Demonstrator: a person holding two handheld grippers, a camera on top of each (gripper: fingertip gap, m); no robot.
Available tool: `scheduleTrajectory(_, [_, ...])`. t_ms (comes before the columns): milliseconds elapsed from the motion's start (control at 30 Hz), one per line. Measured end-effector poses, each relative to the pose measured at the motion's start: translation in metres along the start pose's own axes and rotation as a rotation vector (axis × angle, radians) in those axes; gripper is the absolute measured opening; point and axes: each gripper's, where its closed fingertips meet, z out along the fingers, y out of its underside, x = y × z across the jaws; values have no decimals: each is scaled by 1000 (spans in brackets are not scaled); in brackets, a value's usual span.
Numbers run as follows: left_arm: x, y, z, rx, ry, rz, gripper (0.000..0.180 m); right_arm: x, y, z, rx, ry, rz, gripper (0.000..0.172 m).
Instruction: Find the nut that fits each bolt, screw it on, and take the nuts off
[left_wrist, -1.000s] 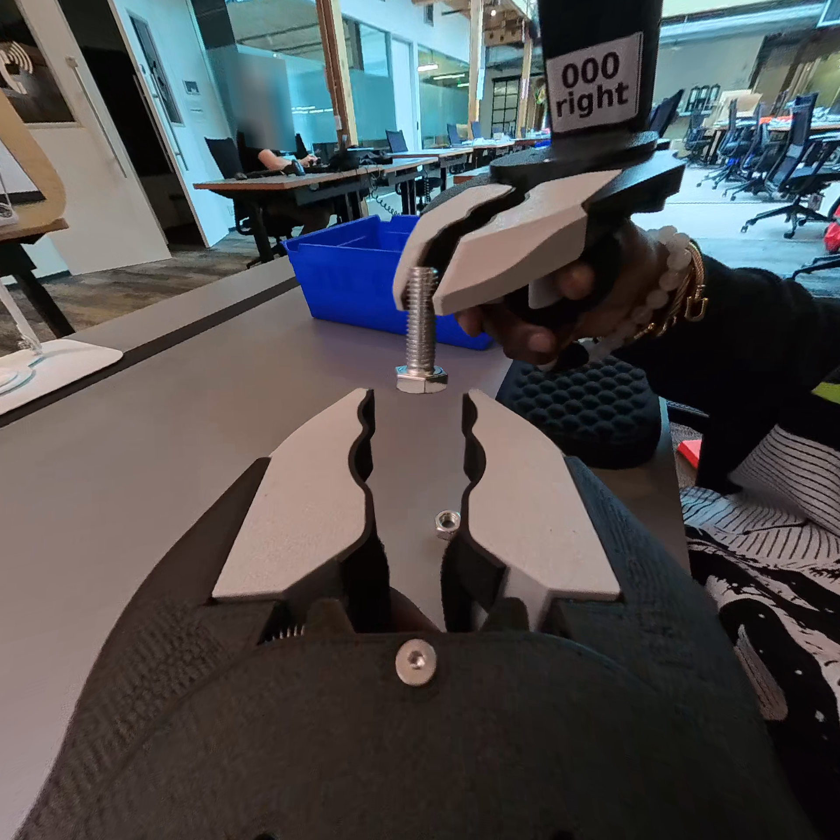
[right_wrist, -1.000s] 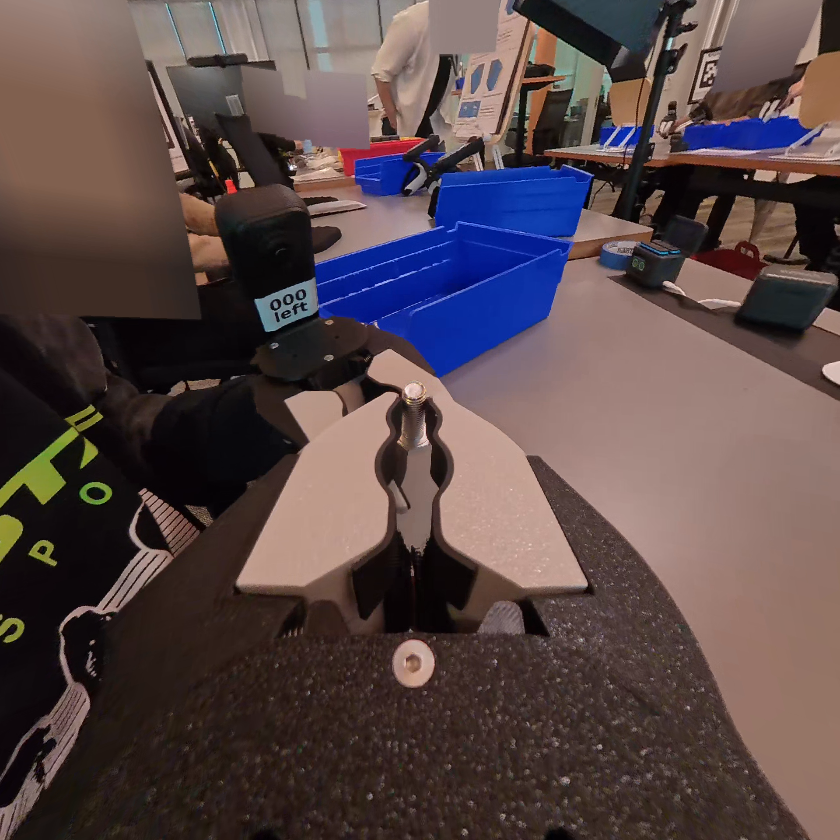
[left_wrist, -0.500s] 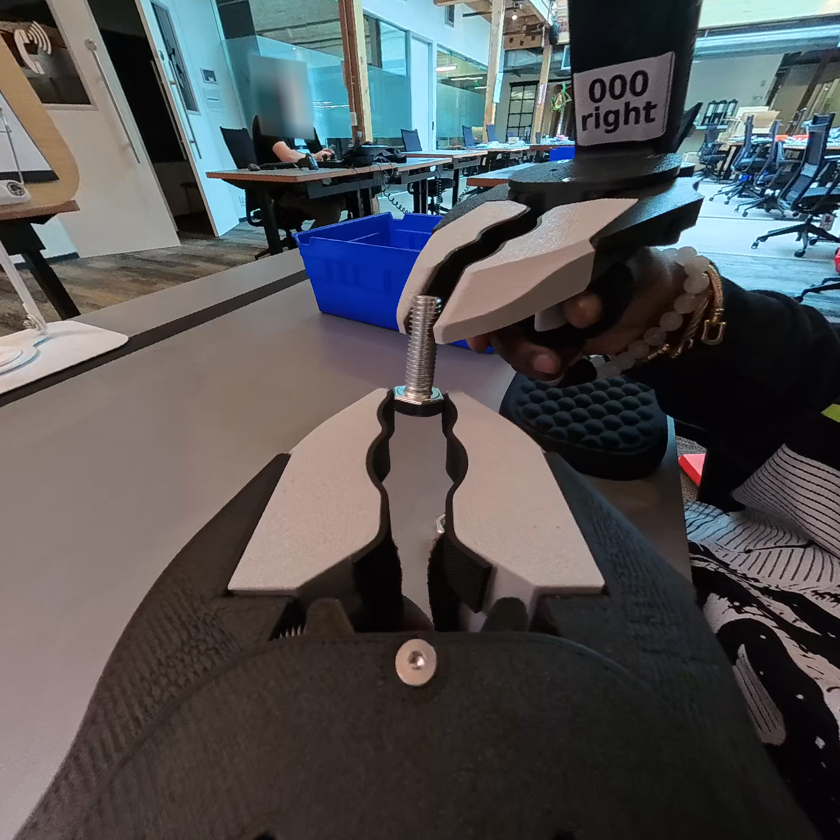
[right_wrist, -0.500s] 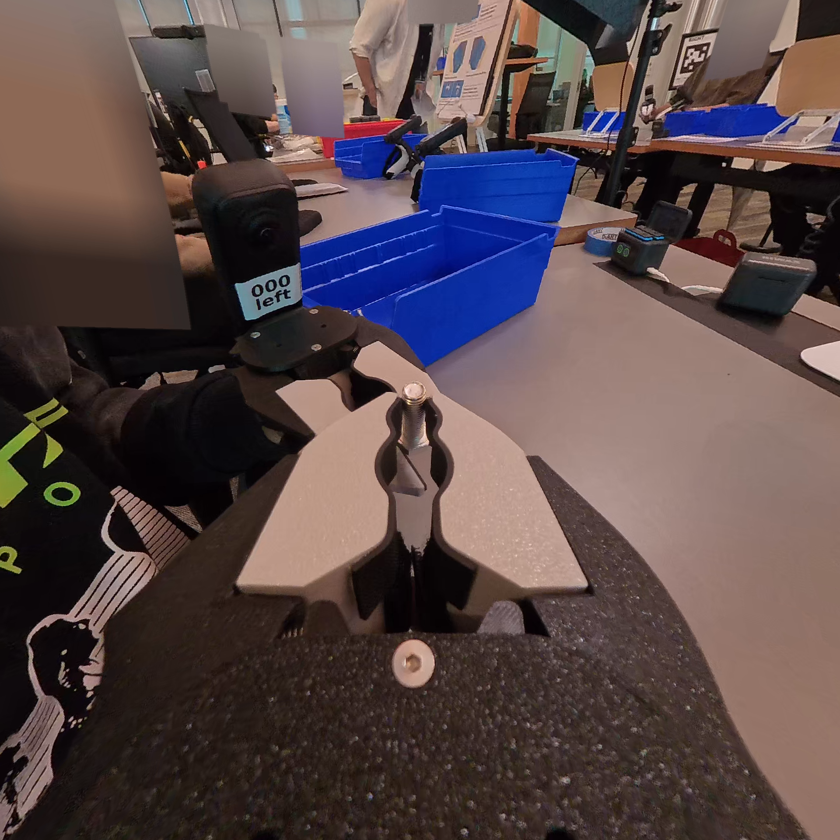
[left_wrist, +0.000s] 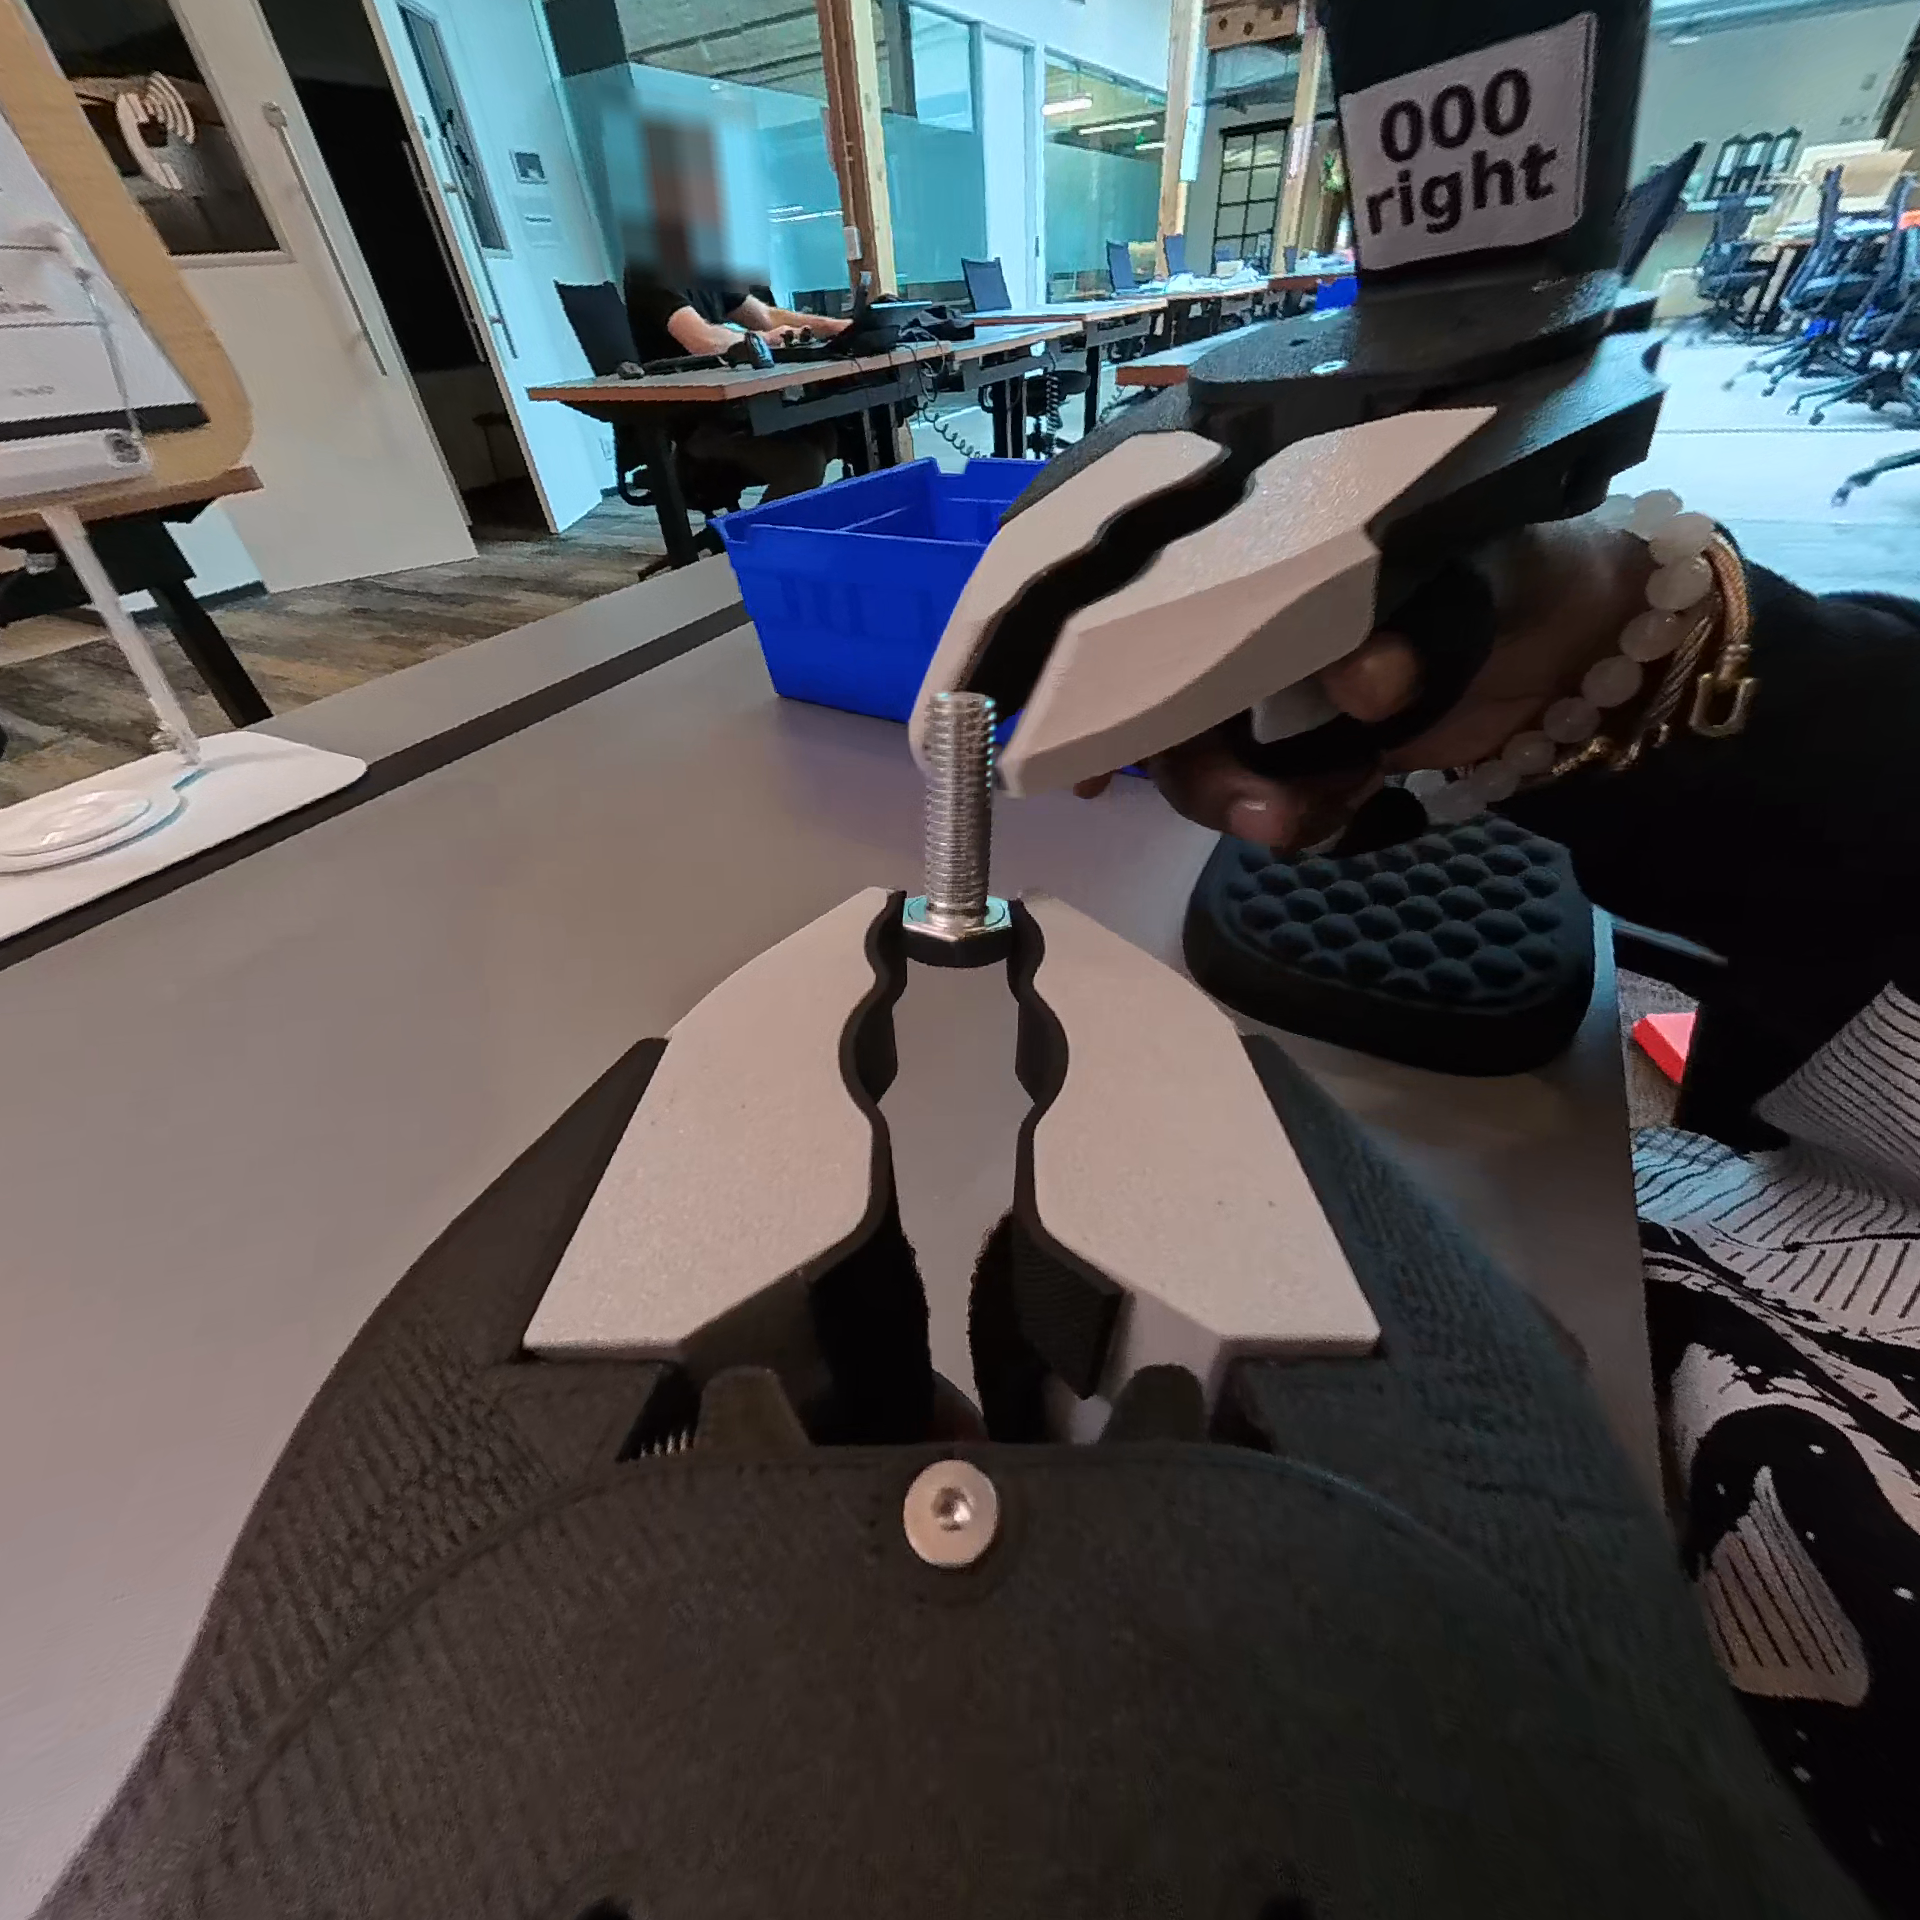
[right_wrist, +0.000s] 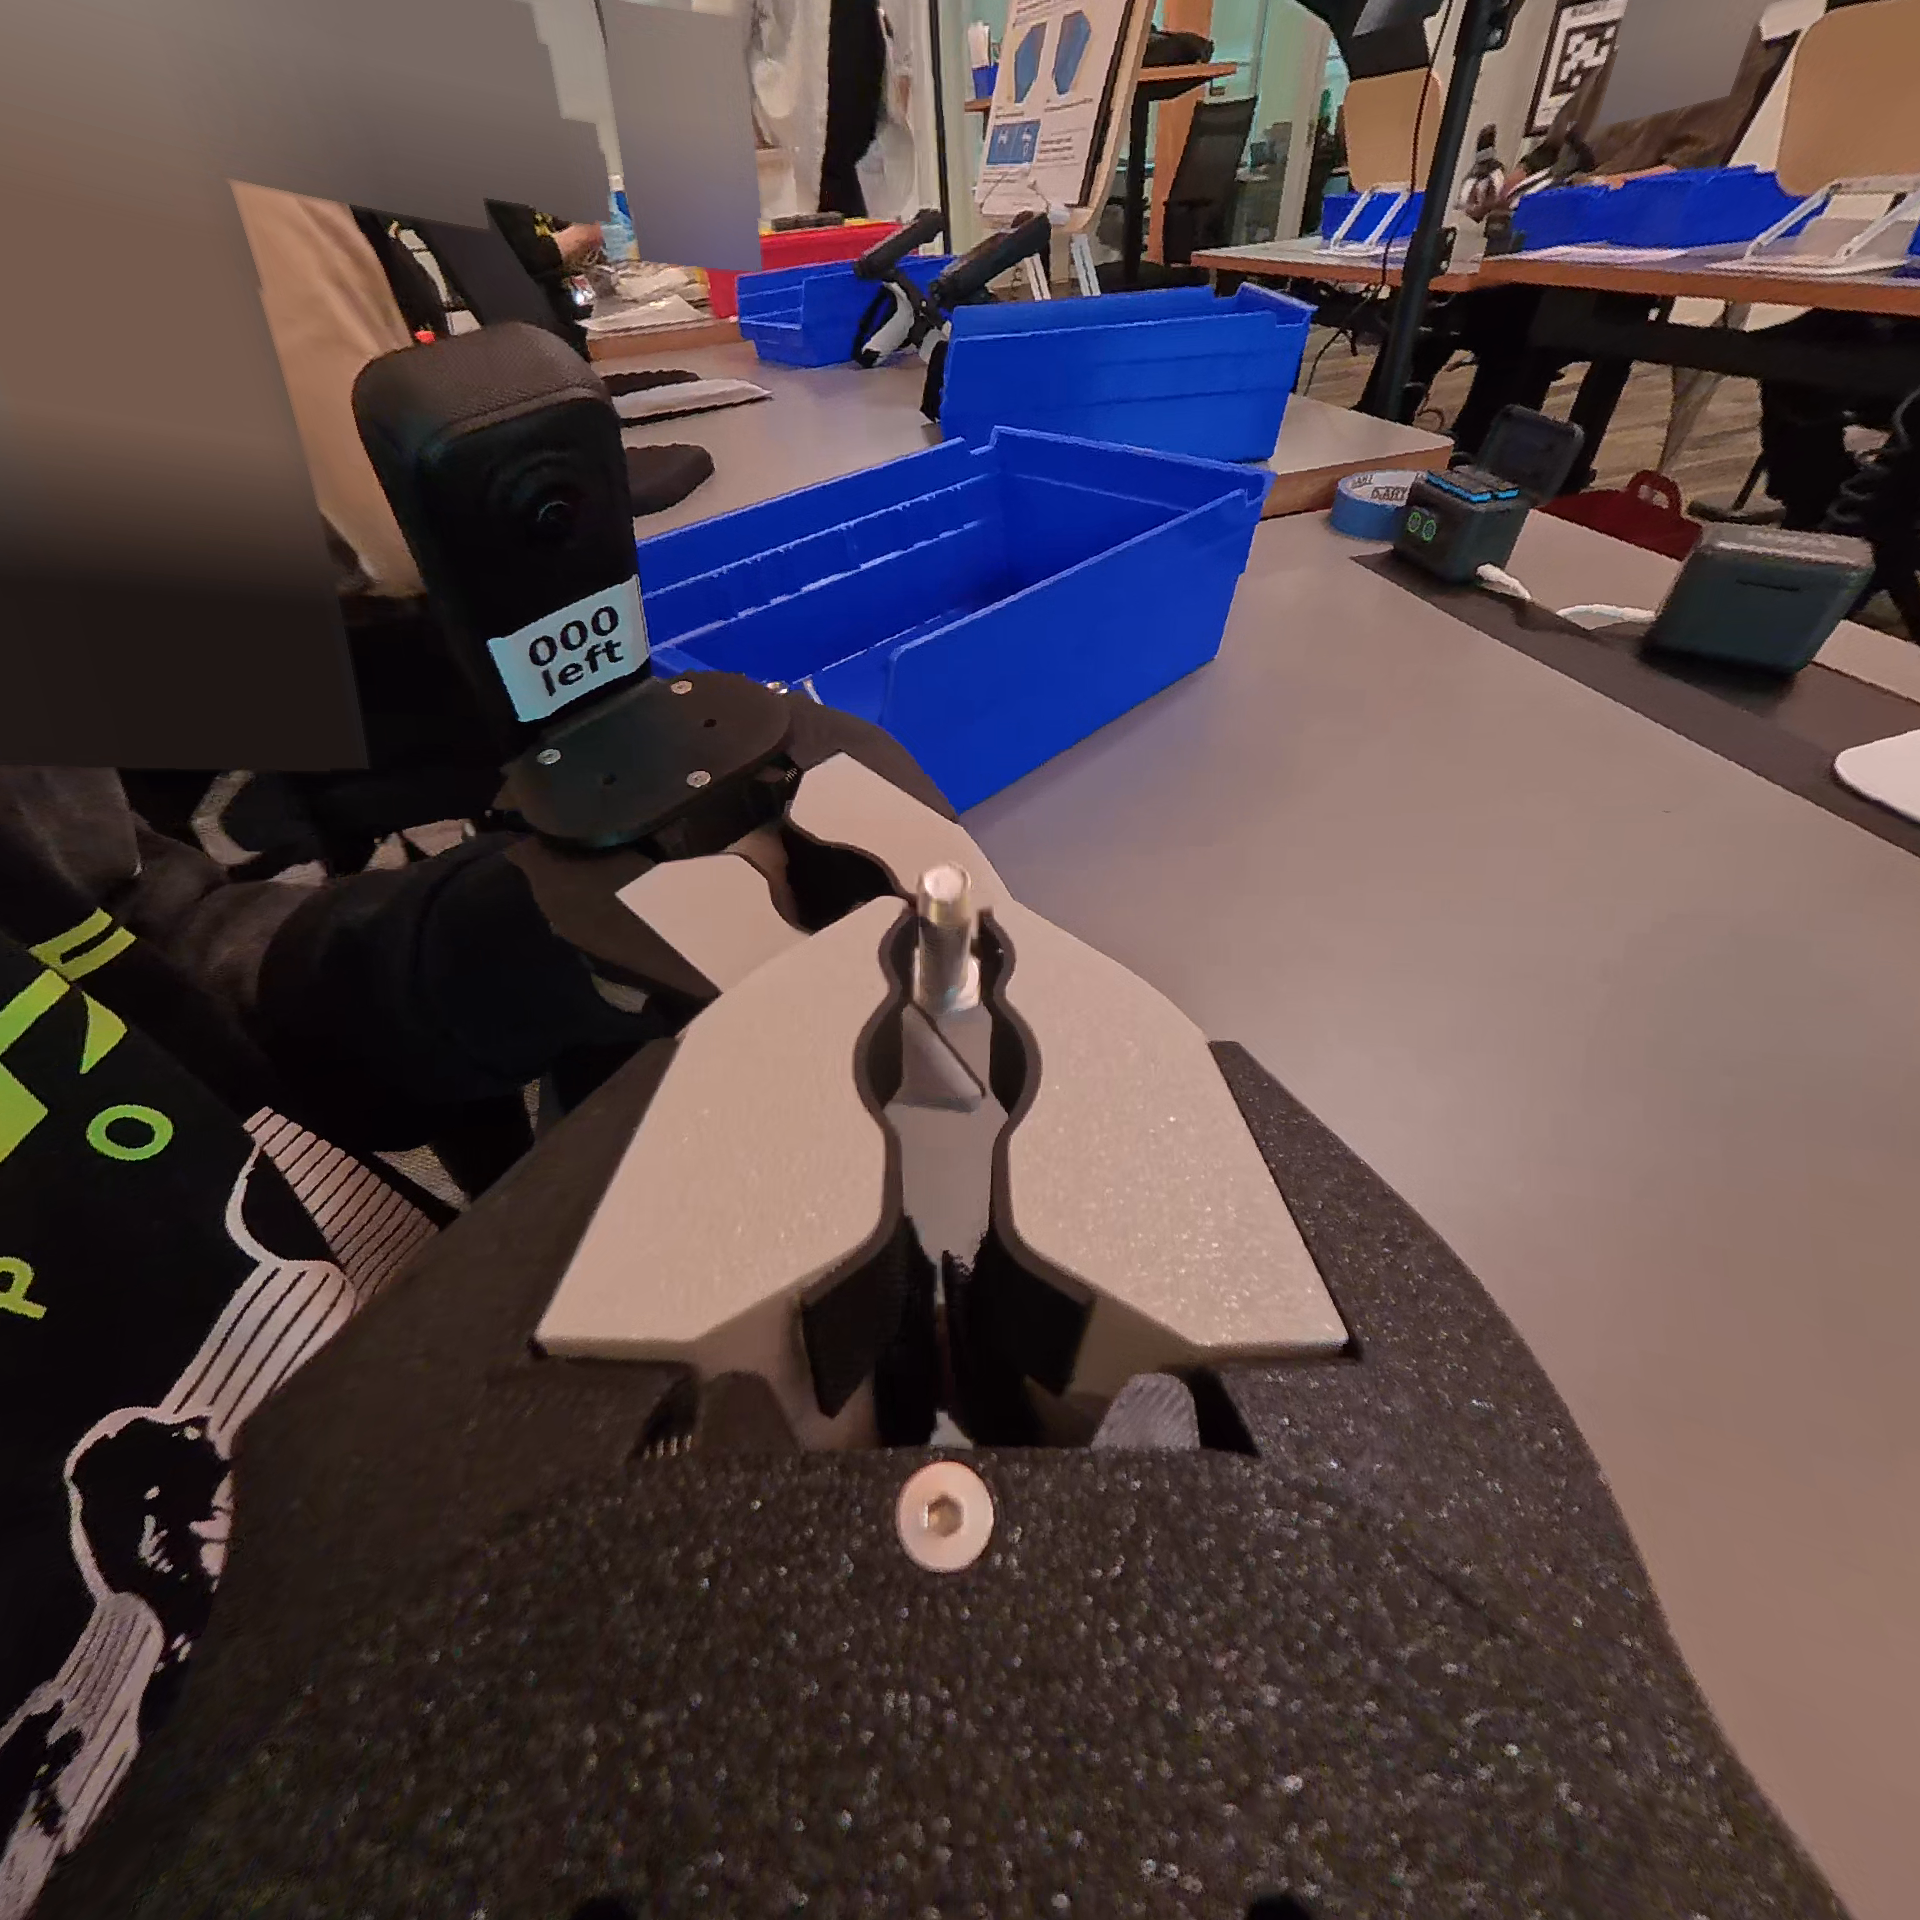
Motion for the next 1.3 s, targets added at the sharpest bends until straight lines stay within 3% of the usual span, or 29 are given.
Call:
scheduleTrajectory(67, [-4, -1, -3, 16, -7, -22, 19, 4, 12, -3, -91, -19, 20, 29])
scheduleTrajectory(167, [-7, -1, -7, 29, -4, -43, 19, 7, 63, -11, -435, -85, 19, 53])
scheduleTrajectory(233, [-6, -1, -7, 33, 9, -54, 19, 9, 96, -19, -666, -116, -86, 58])
scheduleTrajectory(333, [-9, -3, -10, 57, 10, -78, 19, 10, 116, -18, -802, -182, -209, 50])
scheduleTrajectory(600, [-17, -14, -24, 178, 51, -194, 19, 7, 124, -7, -889, -511, -607, 30])
scheduleTrajectory(800, [-18, -15, -26, 193, 59, -210, 19, 10, 139, -3, -991, -592, -627, 30])
scheduleTrajectory(1000, [-14, -13, -24, 175, 75, -196, 19, 11, 142, -2, -985, -582, -629, 17])
scheduleTrajectory(1133, [-4, -10, -21, 141, 126, -155, 19, 5, 116, -10, -889, -574, -568, 17])
scheduleTrajectory(1300, [18, -5, -13, 64, 200, -45, 19, -1, 55, -37, -777, -530, -537, 17])
